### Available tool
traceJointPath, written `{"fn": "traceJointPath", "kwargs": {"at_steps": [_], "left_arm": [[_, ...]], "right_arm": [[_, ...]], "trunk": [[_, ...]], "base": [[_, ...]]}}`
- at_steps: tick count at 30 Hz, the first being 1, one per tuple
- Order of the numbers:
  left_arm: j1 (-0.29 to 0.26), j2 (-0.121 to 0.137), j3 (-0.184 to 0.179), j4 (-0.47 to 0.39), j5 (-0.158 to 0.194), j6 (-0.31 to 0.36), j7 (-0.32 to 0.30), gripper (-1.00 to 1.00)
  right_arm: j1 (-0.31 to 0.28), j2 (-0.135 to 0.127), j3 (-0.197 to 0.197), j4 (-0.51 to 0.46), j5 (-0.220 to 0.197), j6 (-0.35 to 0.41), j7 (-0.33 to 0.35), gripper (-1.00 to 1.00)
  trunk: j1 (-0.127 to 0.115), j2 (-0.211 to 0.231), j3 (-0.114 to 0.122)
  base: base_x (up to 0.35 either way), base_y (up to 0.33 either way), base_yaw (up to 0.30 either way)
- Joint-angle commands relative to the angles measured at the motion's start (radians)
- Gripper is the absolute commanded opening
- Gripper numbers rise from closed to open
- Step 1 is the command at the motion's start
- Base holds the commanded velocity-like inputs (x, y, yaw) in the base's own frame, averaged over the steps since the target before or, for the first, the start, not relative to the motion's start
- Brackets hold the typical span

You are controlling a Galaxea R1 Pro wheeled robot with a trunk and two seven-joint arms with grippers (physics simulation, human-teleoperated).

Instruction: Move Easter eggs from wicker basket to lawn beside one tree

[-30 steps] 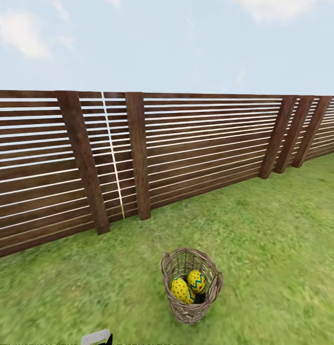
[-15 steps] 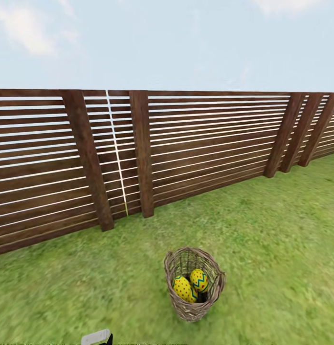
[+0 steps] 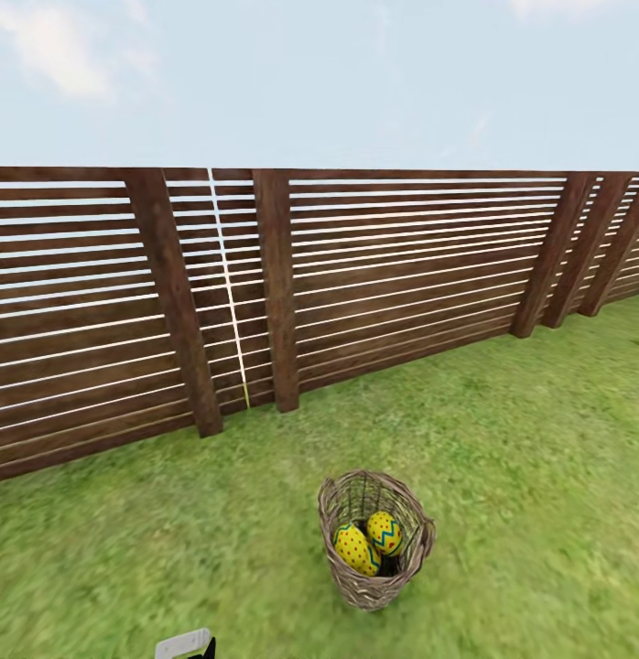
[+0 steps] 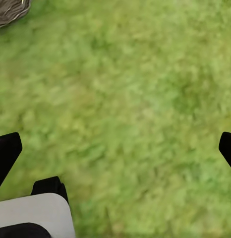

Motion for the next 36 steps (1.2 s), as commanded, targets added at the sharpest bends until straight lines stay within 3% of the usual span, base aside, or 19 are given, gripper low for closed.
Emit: {"fn": "traceJointPath", "kwargs": {"at_steps": [1, 36], "left_arm": [[-0.001, 0.000, 0.001, 0.000, 0.008, -0.003, -0.001, 1.00], [-0.001, 0.000, 0.002, 0.000, 0.008, -0.003, -0.002, 1.00]], "right_arm": [[-0.001, 0.000, -0.002, 0.000, 0.001, -0.005, 0.000, 1.00], [-0.001, -0.017, -0.004, 0.000, -0.004, -0.003, 0.006, 1.00]], "trunk": [[0.000, -0.001, -0.001], [0.000, -0.001, -0.047]], "base": [[0.000, 0.000, 0.000], [0.000, 0.000, 0.000]]}}
